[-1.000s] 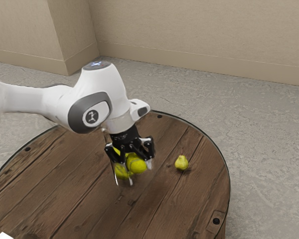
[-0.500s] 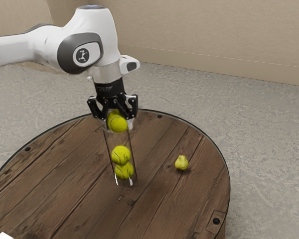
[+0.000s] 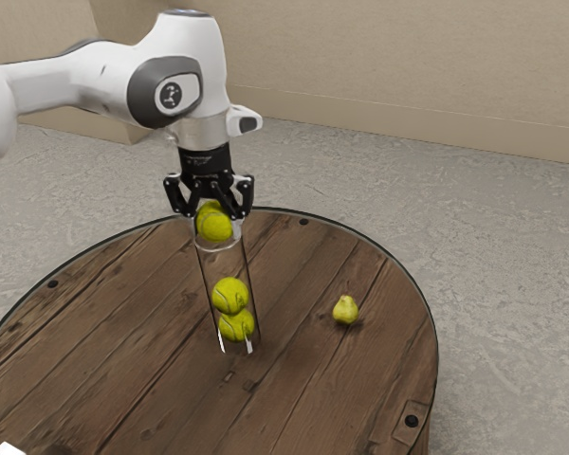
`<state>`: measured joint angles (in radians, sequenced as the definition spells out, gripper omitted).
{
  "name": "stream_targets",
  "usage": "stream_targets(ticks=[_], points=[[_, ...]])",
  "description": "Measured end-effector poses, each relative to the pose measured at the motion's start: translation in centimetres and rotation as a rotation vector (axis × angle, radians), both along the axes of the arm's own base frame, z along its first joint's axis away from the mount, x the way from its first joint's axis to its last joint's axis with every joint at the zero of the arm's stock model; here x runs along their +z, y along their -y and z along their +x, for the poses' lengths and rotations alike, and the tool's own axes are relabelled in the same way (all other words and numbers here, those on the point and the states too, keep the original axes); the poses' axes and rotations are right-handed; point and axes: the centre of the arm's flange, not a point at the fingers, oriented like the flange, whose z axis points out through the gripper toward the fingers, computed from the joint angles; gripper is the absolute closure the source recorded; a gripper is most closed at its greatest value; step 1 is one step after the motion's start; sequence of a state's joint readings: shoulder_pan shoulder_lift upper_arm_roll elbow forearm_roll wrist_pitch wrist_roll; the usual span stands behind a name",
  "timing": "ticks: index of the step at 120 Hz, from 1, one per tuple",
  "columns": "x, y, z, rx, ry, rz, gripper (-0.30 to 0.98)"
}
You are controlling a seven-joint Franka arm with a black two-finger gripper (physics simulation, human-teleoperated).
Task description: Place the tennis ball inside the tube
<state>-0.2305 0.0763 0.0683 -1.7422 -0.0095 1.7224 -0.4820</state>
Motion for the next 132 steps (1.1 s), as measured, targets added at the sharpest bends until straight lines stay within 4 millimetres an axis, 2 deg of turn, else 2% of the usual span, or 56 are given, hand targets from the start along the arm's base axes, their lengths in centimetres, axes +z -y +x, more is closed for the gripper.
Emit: stream_targets(ticks=[10, 34, 67, 89, 106, 112, 126, 132], points=[[0.1, 0.5, -0.2, -0.020, -0.002, 0.000, 0.36], [-0.1, -1.3, 0.0, -0.008, -0.009, 0.003, 0.36], [-0.4, -2.0, 1.4, -0.033, 0.001, 0.028, 0.36], [-0.7, -1.7, 1.4, -0.048, -0.003, 0.017, 0.18], [-0.6, -1.7, 1.3, -0.054, -0.004, 0.011, 0.09], [0.5, -1.7, 0.7, -0.059, 0.009, 0.005, 0.07], [7.1, -1.1, -2.3, -0.121, 0.099, -0.022, 0.04], [8.8, -0.9, -3.3, -0.151, 0.117, -0.034, 0.03]])
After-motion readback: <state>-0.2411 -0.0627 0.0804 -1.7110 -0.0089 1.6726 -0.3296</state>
